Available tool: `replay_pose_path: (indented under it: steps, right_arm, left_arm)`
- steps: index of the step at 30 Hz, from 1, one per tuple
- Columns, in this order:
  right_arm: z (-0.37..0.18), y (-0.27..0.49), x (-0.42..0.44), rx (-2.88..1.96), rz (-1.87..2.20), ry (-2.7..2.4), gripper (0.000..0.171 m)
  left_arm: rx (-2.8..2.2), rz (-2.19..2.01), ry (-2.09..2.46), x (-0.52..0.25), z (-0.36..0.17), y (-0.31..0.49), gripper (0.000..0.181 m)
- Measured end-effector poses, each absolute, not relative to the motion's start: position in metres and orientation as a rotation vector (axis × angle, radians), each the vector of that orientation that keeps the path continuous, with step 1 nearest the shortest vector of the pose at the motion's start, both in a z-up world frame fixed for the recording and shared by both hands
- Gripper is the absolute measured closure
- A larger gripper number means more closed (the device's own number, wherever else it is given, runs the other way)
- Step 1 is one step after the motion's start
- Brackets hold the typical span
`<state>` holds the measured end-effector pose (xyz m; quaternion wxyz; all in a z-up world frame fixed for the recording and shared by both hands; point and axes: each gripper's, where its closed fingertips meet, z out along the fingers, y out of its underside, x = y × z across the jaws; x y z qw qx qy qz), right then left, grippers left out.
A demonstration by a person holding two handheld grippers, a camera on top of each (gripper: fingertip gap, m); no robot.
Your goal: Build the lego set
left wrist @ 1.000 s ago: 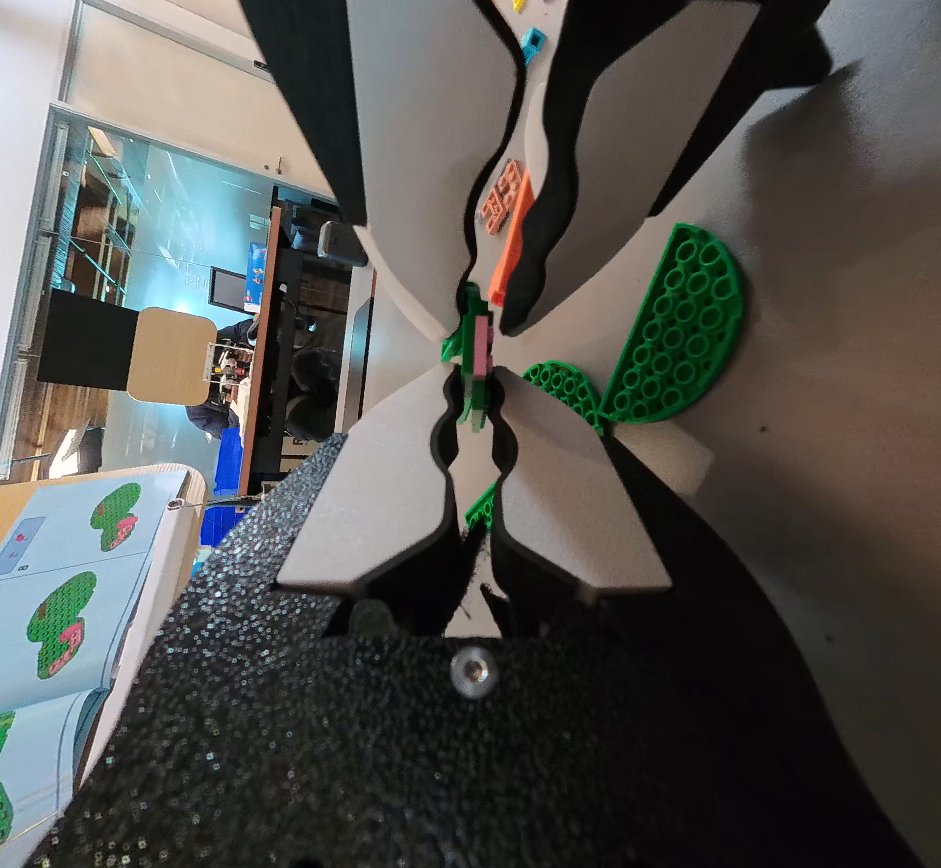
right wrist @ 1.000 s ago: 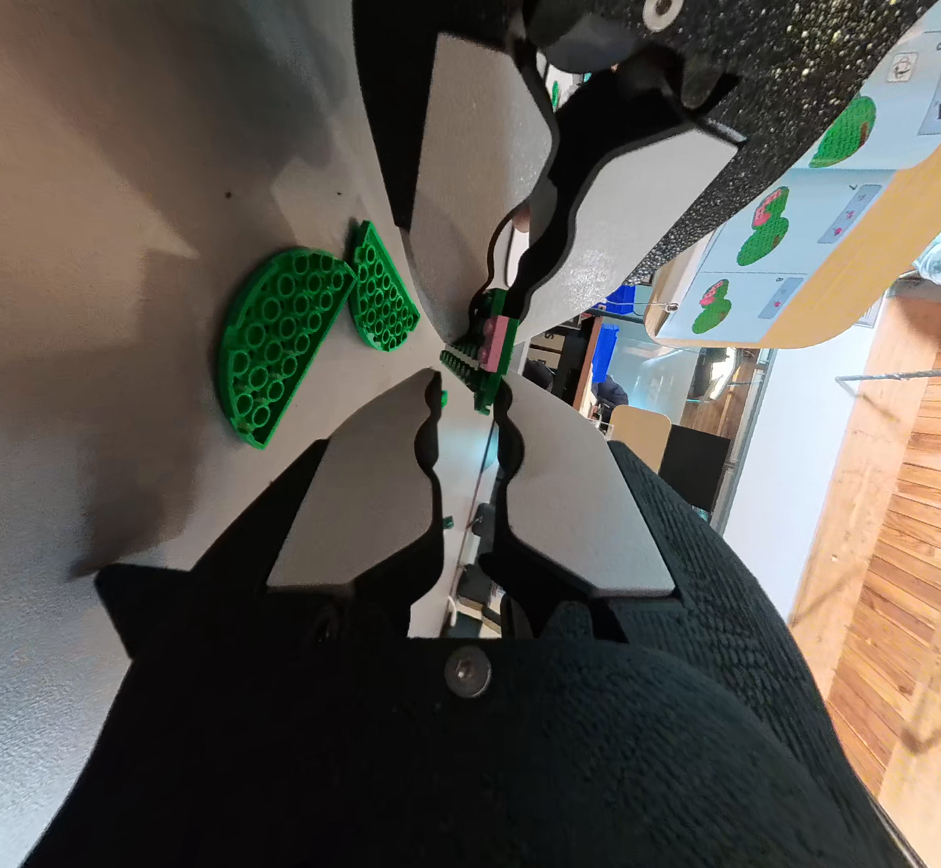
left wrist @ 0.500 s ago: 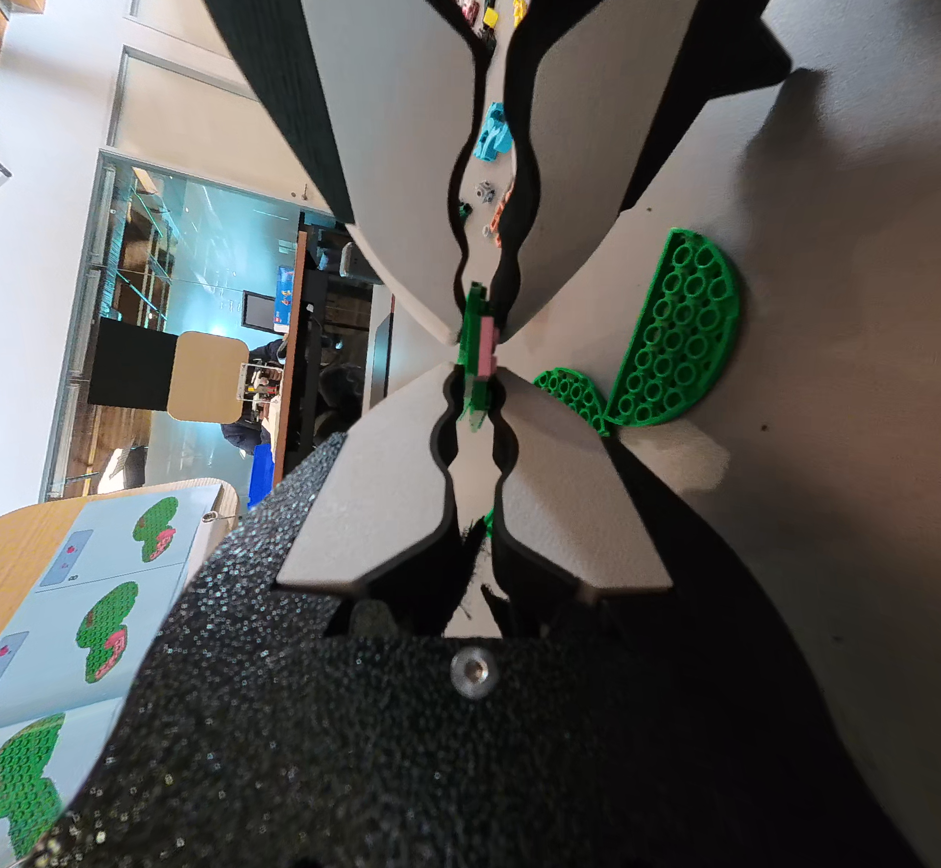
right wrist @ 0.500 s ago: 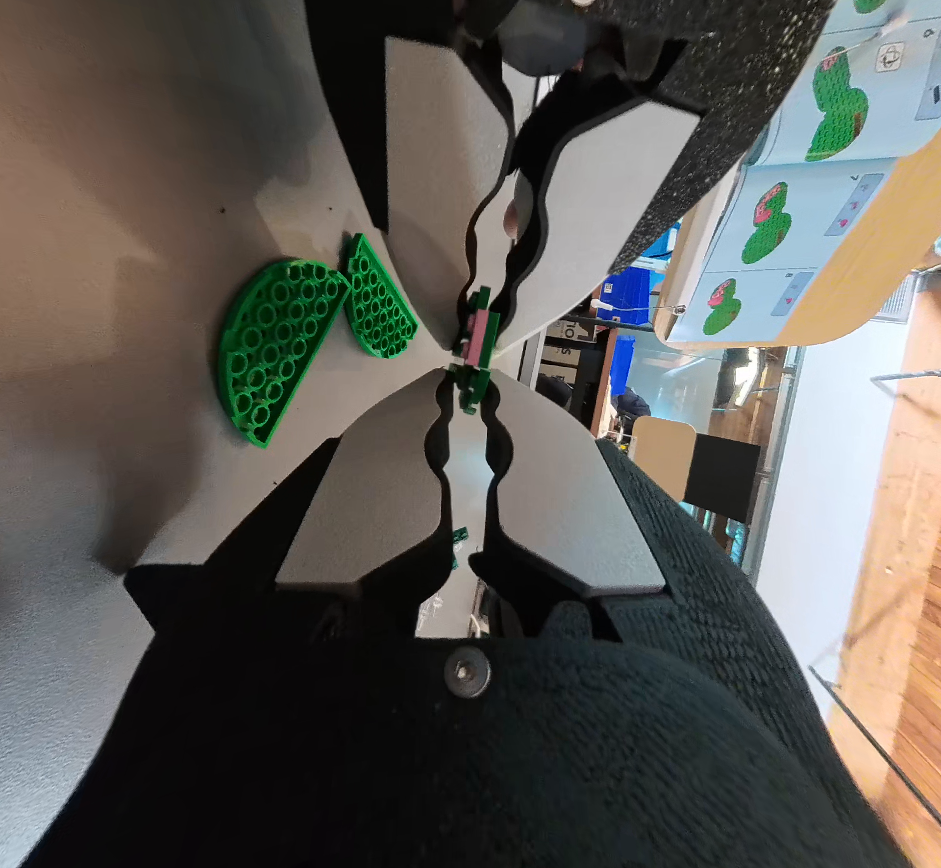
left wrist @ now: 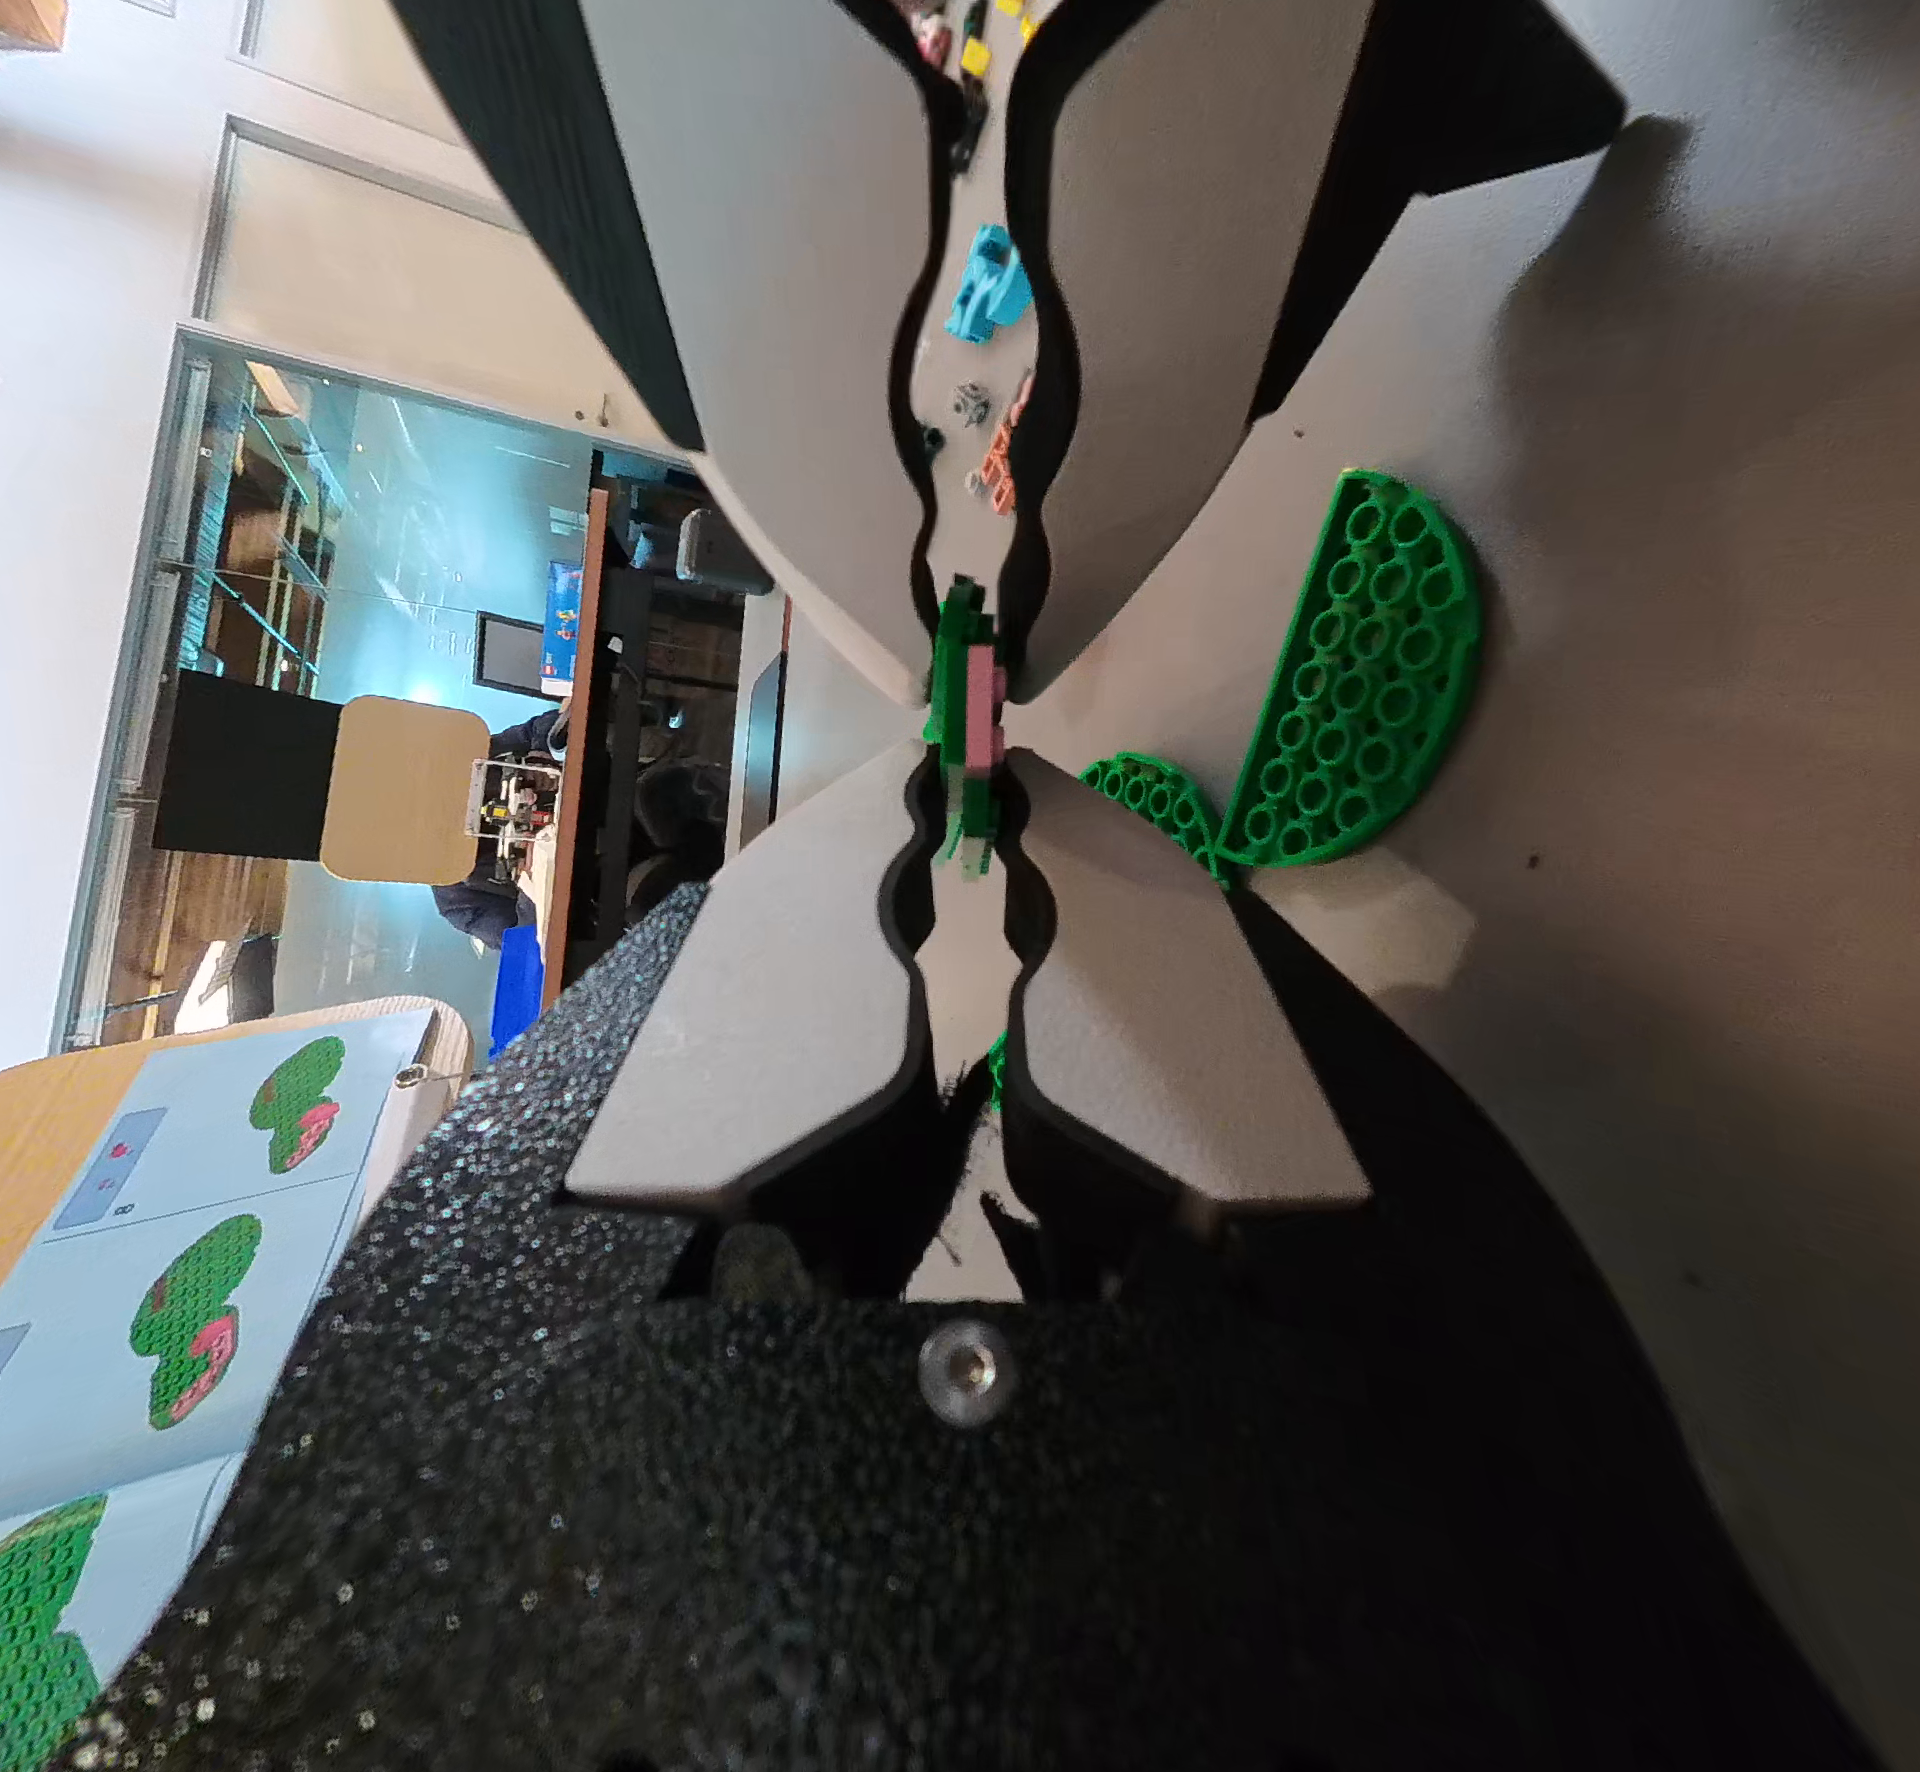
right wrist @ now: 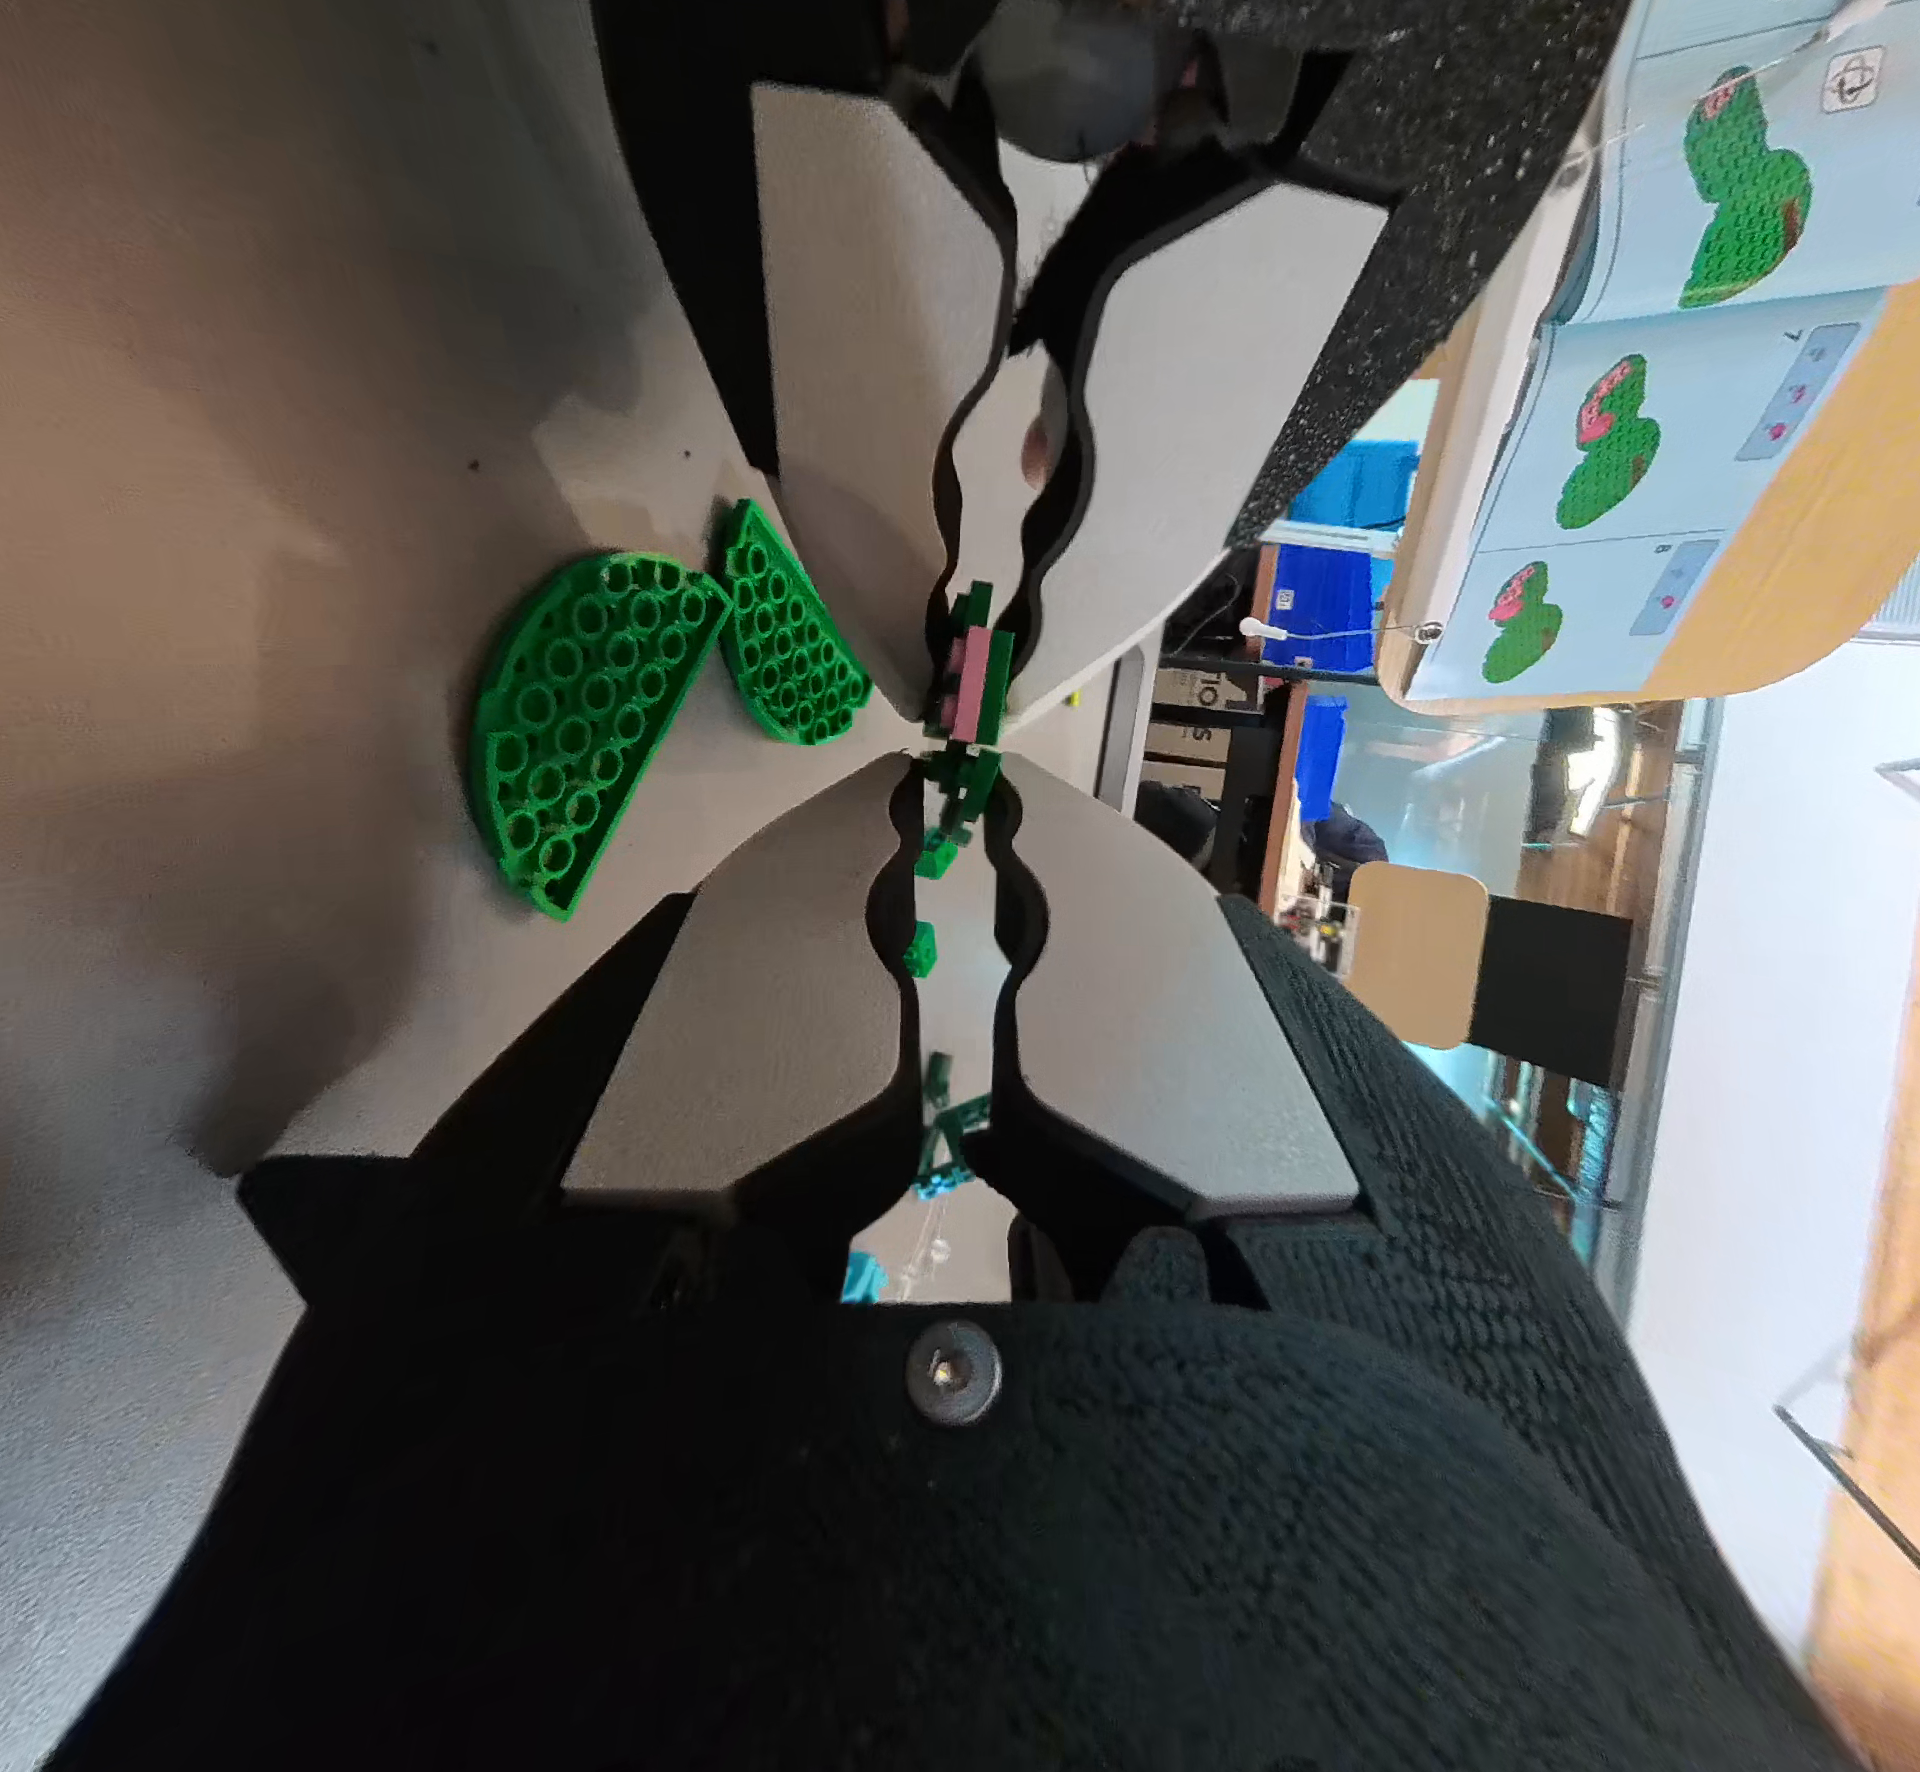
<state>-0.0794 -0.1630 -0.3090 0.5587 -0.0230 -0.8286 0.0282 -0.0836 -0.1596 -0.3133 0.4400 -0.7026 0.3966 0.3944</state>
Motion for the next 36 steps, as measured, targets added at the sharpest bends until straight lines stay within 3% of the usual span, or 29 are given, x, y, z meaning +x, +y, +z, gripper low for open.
replay_pose_path:
  steps: [12,36]
  right_arm:
    - [-0.308,-0.162,-0.076,-0.050,0.047,-1.976,0.150]
    - [-0.307,-0.161,-0.075,0.017,-0.043,-1.962,0.150]
  left_arm:
    - [-1.667,1.015,0.969,-0.082,-0.305,-0.158,0.173]
    - [-1.652,1.034,0.973,-0.082,-0.305,-0.157,0.173]
